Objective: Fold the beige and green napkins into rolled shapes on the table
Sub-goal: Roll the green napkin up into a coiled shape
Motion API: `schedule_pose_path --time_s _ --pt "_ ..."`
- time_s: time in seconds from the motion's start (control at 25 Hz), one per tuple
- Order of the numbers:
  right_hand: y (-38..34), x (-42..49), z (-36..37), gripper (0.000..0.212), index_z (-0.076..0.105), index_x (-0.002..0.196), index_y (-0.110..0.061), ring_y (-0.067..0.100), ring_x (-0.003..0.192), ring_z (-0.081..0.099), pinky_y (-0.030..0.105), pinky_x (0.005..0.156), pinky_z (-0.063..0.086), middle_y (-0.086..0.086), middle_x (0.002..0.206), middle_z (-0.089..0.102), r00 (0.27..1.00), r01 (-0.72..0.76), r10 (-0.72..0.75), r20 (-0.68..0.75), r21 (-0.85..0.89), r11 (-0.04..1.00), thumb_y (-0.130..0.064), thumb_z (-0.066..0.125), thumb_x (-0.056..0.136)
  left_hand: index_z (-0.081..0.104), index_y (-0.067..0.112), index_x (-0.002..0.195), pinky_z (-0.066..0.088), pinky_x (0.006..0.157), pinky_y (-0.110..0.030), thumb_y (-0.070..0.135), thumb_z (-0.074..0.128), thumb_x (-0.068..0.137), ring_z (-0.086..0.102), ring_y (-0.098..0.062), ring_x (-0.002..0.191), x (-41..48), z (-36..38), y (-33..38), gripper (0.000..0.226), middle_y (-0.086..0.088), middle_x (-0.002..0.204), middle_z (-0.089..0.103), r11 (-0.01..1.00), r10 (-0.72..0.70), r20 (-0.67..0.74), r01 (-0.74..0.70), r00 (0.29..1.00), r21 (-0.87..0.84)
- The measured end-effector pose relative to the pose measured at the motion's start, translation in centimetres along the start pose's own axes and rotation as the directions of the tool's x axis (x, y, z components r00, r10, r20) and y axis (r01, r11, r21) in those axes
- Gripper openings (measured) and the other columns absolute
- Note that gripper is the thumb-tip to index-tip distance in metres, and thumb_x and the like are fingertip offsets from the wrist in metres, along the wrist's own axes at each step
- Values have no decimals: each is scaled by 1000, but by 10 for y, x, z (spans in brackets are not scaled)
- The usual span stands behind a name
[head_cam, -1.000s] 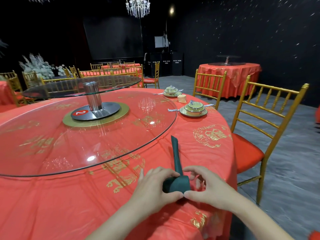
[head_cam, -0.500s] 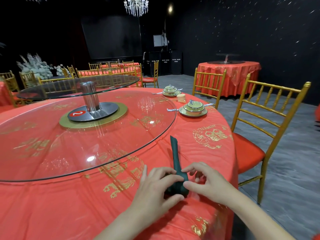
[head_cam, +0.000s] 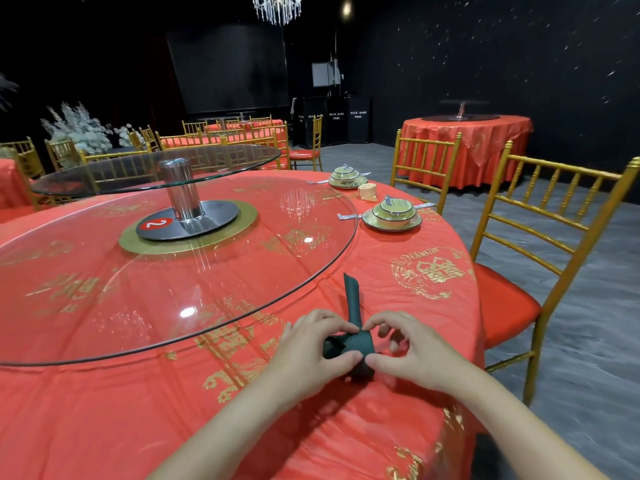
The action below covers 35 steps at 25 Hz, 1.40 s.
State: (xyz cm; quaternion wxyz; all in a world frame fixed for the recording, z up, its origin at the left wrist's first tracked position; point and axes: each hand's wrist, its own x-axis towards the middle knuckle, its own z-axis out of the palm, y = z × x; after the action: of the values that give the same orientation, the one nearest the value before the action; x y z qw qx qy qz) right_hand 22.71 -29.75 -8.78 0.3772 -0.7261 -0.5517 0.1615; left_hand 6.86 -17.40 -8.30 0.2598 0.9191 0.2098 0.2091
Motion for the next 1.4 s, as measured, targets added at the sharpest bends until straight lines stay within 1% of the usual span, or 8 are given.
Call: schedule_pose_path --time_s 0.12,0.32,0.6,0.84,0.92,1.16,1.28,1.4 --pt "4 15 0 24 62 92 -40 0 61 49 13 65 43 -3 94 55 1000 -26 26 6 45 999 -27 75 75 57 41 114 26 107 -44 64 50 69 34 4 108 -9 3 -2 51 26 113 42 988 67 -96 -53 993 142" --pt "9 25 -2 16 66 95 -31 17 63 58 23 67 46 2 86 61 999 -51 52 -2 131 990 -25 70 81 49 43 124 6 116 -46 49 63 80 32 -4 121 5 1 0 47 20 121 46 979 45 -24 -39 999 201" --pt "12 19 -3 34 56 95 -50 2 71 51 14 70 42 -8 93 53 997 63 -65 -44 -39 997 -34 75 72 56 45 119 20 111 -49 59 60 68 40 -11 119 39 -8 -11 52 16 119 49 991 -31 118 15 993 132" --pt "13 44 -6 21 59 86 -47 5 62 48 23 68 44 -8 88 52 999 -20 20 -46 -8 1000 -33 71 76 57 44 111 7 114 -49 58 56 74 35 -4 117 21 7 -18 40 16 117 49 967 158 -195 -112 968 228" --pt "16 52 -6 18 59 83 -48 8 69 51 30 74 47 -8 88 54 998 -35 35 -47 -3 999 -35 70 76 58 42 111 7 113 -50 57 54 73 37 -6 115 20 13 -21 41 14 116 52 956 182 -214 -122 960 269" --pt "21 50 -8 30 57 95 -49 6 68 50 26 73 47 -8 90 53 993 -2 2 -117 2 1000 -38 74 72 58 42 115 8 114 -50 42 66 79 34 -9 121 48 4 -19 36 16 119 48 983 48 -95 -31 994 179" --pt "23 46 -7 40 53 96 -54 5 72 52 26 76 48 -14 91 50 997 19 -24 -71 -78 997 -55 69 59 59 45 111 17 109 -52 48 65 75 37 -12 122 68 0 -25 36 14 120 51 991 -16 22 13 1000 131" --pt "27 58 -9 34 53 91 -57 6 69 52 31 77 49 -12 91 50 997 -33 27 -79 -74 997 -53 70 62 60 44 111 9 112 -55 46 64 80 36 -13 124 80 -4 -26 32 14 123 48 992 -43 36 39 998 118"
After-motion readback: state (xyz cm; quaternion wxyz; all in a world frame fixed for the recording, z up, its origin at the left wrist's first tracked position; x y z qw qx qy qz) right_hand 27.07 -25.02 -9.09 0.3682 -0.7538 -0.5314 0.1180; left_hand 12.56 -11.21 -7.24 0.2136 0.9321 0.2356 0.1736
